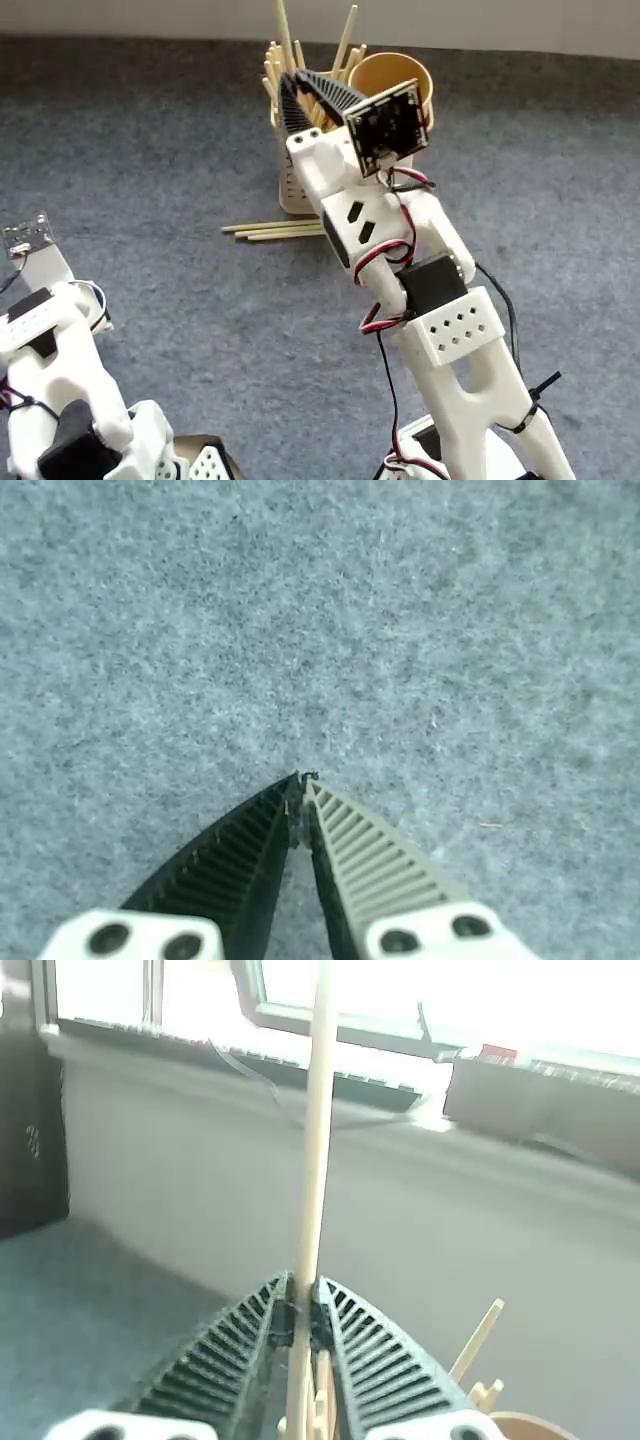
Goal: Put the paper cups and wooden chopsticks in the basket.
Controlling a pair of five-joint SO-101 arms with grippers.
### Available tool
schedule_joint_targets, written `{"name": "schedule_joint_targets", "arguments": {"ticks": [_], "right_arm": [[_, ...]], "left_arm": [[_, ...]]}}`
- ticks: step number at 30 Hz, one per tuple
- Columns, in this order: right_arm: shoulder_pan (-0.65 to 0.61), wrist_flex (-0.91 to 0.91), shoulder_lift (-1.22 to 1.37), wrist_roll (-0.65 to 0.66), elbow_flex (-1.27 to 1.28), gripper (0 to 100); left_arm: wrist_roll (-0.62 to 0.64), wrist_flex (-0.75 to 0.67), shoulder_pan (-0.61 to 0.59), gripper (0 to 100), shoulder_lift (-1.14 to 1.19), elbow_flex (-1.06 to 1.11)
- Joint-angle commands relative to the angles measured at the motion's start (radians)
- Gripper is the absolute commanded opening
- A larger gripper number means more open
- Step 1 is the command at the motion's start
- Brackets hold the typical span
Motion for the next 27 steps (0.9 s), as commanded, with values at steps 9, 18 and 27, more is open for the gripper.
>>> {"name": "schedule_joint_targets", "arguments": {"ticks": [9, 18, 27], "right_arm": [[0.042, -0.243, 0.015, 0.012, -0.036, 0.4], [0.159, -0.456, 0.259, 0.011, -0.036, 0.4], [0.168, -0.460, 0.344, 0.006, 0.010, 0.4]], "left_arm": [[-0.005, -0.012, 0.004, 3, -0.025, -0.025], [-0.006, -0.012, 0.004, 3, -0.025, -0.025], [-0.006, -0.012, 0.004, 3, -0.025, -0.025]]}}
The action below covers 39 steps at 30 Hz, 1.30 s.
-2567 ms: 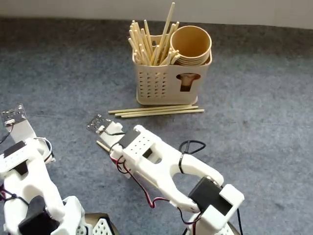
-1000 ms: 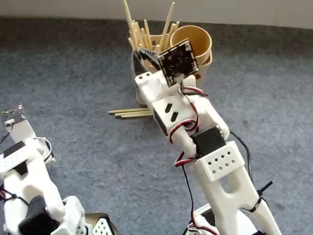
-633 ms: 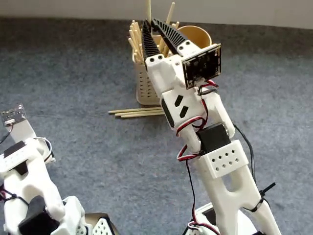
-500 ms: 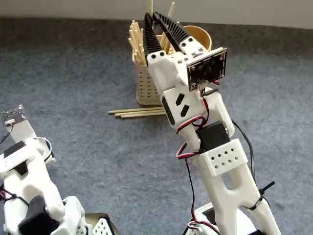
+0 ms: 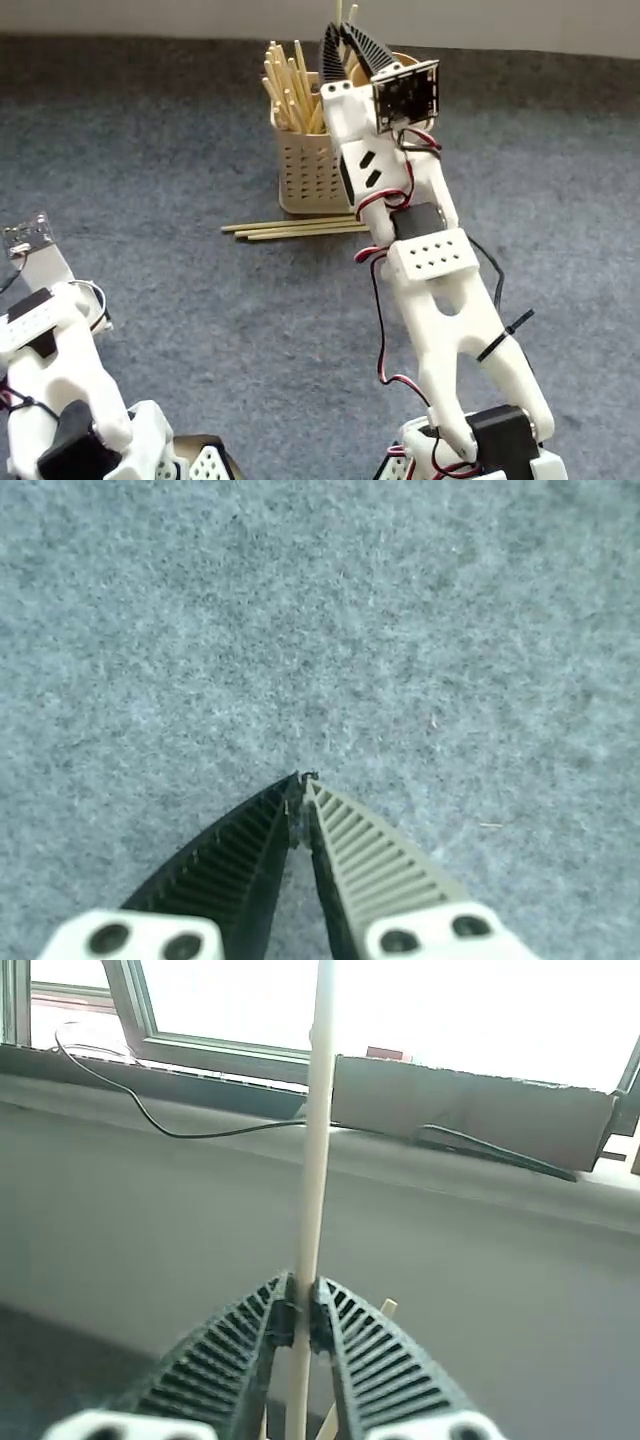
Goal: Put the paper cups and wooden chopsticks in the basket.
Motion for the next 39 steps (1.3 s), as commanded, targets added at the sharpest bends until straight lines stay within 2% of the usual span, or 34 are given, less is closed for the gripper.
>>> {"name": "schedule_joint_targets", "arguments": {"ticks": [1, 8, 14, 19, 30, 39], "right_arm": [[0.013, -0.028, -0.015, 0.008, 0.018, 0.4], [0.013, -0.028, -0.015, 0.006, 0.125, 0.8], [0.008, -0.021, -0.050, 0.005, 0.157, 12.1], [-0.004, -0.008, -0.166, 0.005, 0.203, 12.2], [-0.058, 0.372, -0.341, 0.005, 0.191, 12.2], [-0.206, 0.883, -0.374, 0.005, -0.010, 12.2]], "left_arm": [[-0.006, -0.012, 0.004, 3, -0.025, -0.025], [-0.006, -0.012, 0.004, 3, -0.025, -0.025], [-0.006, -0.012, 0.004, 3, -0.025, -0.025], [-0.006, -0.012, 0.004, 3, -0.025, -0.025], [-0.006, -0.012, 0.004, 3, -0.025, -0.025], [-0.006, -0.012, 0.004, 3, -0.025, -0.025]]}}
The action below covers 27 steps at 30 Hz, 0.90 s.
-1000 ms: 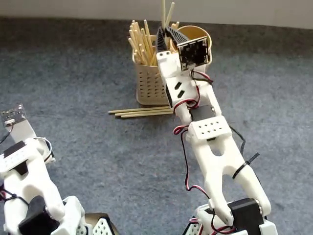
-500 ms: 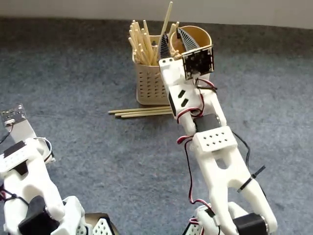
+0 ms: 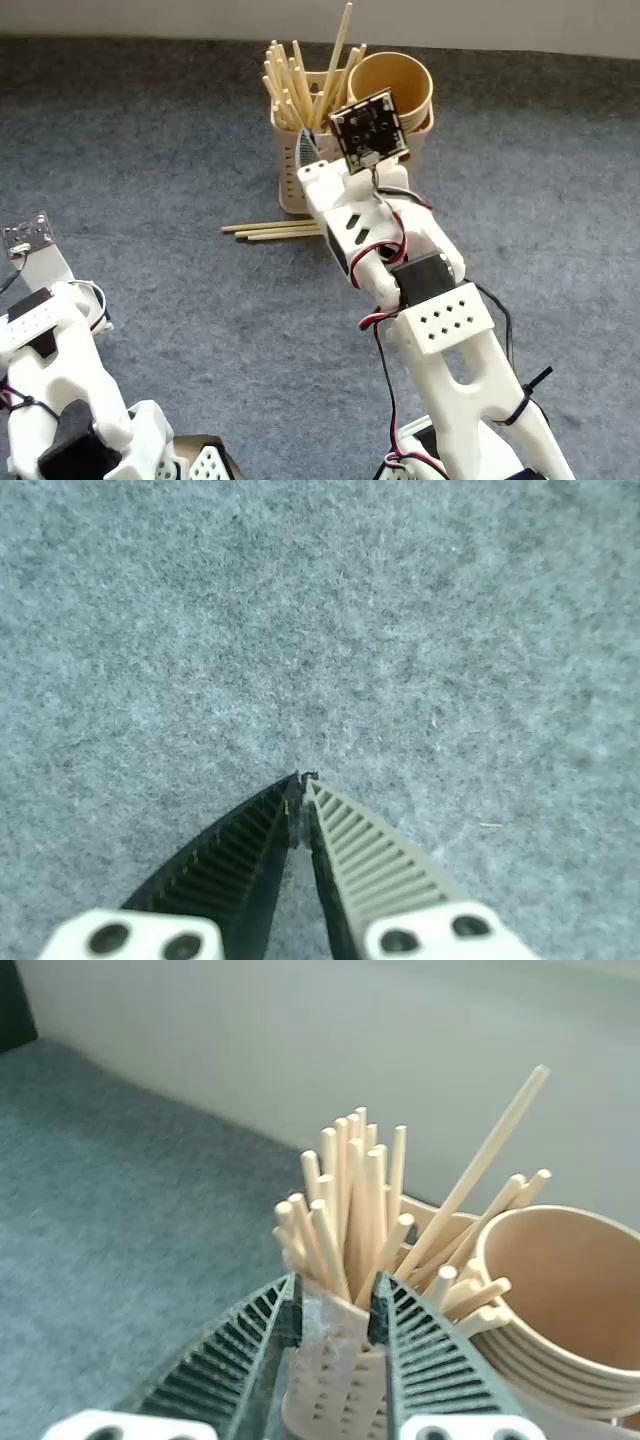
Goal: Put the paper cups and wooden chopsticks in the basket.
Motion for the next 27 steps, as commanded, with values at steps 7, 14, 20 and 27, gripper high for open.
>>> {"name": "schedule_joint_targets", "arguments": {"ticks": [7, 14, 20, 27], "right_arm": [[-0.185, 0.394, -0.035, 0.011, -0.199, 12.2], [-0.263, 0.453, -0.030, 0.038, -0.194, 12.3], [-0.272, 0.487, 0.087, 0.138, -0.202, 12.3], [-0.266, 0.481, 0.292, 0.213, -0.205, 16.0]], "left_arm": [[-0.006, -0.012, 0.004, 3, -0.025, -0.025], [-0.006, -0.012, 0.004, 3, -0.025, -0.025], [-0.006, -0.012, 0.004, 3, -0.025, -0.025], [-0.006, -0.012, 0.004, 3, -0.025, -0.024]]}}
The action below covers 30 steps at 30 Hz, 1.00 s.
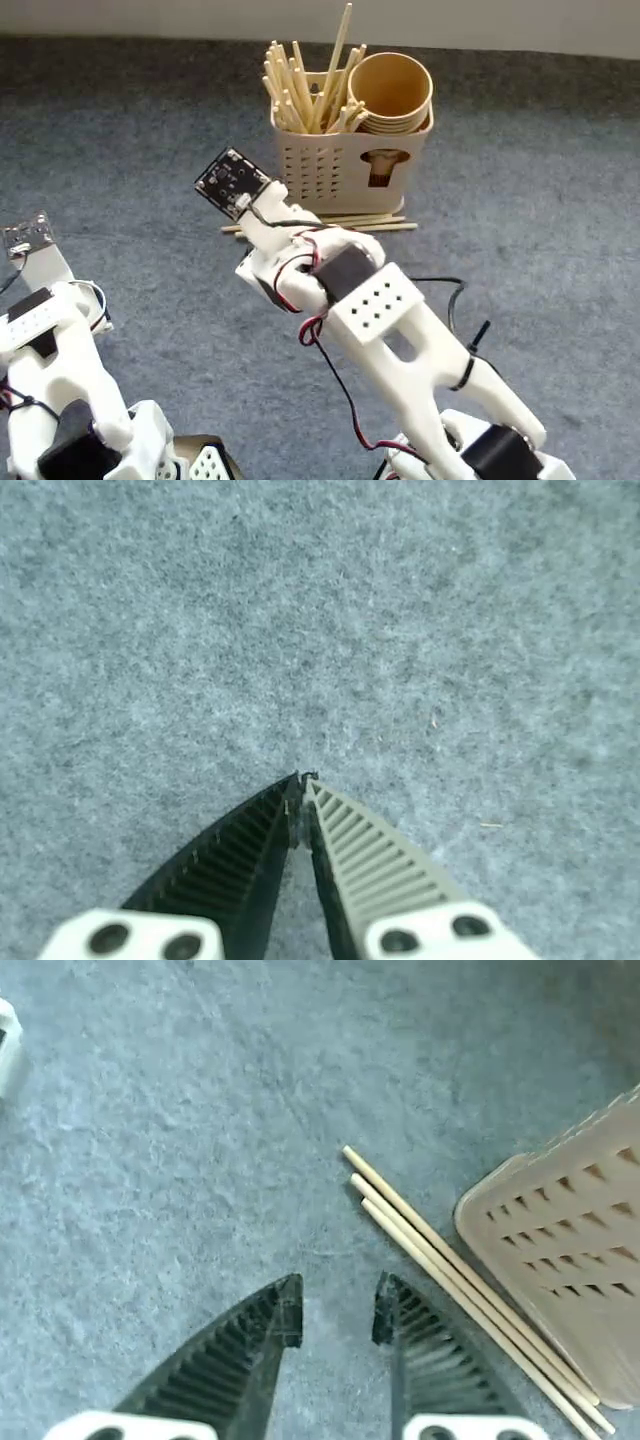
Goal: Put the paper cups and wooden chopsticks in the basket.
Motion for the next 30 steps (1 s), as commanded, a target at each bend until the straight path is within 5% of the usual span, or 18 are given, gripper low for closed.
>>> {"name": "schedule_joint_targets", "arguments": {"ticks": [1, 16, 30], "right_arm": [[-0.005, -0.001, 0.064, 0.104, -0.061, 18.2], [0.039, -0.131, 0.357, 0.390, -0.076, 23.5], [0.058, -0.134, 0.641, 0.396, -0.364, 23.5]], "left_arm": [[-0.006, -0.012, 0.004, 3, -0.025, -0.024], [-0.006, -0.012, 0.005, 3, -0.025, -0.024], [-0.008, -0.012, 0.005, 3, -0.025, -0.024]]}}
